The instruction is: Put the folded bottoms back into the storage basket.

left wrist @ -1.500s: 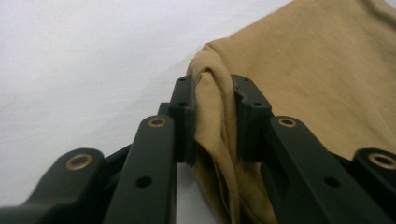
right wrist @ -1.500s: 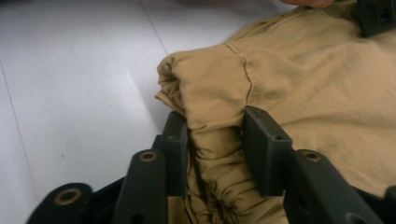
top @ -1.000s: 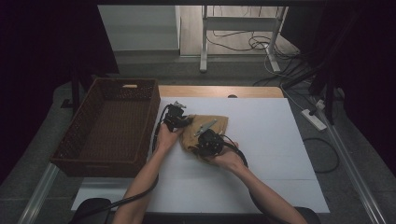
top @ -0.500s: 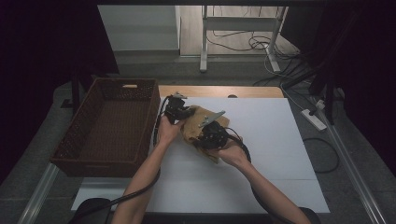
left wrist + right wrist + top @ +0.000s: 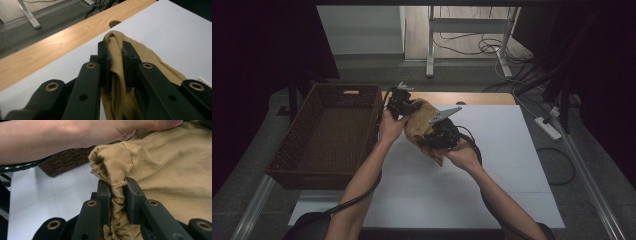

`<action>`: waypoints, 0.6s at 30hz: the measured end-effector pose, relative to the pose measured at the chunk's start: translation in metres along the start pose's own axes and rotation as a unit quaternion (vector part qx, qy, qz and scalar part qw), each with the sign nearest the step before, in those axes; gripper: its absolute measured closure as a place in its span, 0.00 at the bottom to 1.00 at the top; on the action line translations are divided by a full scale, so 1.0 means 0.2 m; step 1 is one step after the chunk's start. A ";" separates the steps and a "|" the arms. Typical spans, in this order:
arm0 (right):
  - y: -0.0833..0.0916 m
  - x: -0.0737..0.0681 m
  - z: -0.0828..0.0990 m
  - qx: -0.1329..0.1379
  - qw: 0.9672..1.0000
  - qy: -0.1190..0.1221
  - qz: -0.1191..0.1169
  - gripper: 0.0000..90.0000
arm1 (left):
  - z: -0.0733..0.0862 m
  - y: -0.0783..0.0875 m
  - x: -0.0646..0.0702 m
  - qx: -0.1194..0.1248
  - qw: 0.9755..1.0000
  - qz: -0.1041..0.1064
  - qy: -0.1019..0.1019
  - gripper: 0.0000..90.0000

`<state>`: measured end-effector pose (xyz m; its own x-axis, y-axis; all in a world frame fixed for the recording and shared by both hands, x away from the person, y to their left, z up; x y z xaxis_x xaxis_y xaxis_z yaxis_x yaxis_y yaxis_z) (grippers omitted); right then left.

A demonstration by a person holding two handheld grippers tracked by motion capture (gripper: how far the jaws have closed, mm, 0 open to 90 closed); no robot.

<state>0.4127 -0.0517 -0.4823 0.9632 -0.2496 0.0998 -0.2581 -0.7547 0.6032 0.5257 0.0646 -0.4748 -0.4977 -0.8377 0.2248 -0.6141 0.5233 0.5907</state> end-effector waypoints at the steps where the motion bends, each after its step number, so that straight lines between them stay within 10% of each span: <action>1: 0.00 0.00 -0.01 0.003 1.000 0.000 0.000 0.85 | -0.01 0.01 0.00 0.000 1.000 -0.001 -0.002 0.88; 18: -0.02 -0.01 -0.22 0.026 0.999 0.013 -0.014 0.85 | -0.13 0.23 -0.09 0.009 1.000 -0.009 0.002 0.88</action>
<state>0.4152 -0.0207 -0.4503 0.9718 -0.2118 0.1038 -0.2329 -0.7918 0.5647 0.5229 0.1002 -0.4327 -0.4846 -0.8472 0.2179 -0.6337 0.5117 0.5801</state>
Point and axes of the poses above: each handheld gripper's, and its own axes: y roughly backward along the jaws, z roughly out of its underside, x roughly to its right, the point moved 6 cm from there along -y, roughly forward along the jaws, and after that the axes turned 14 degrees about y, right-handed, at the moved point
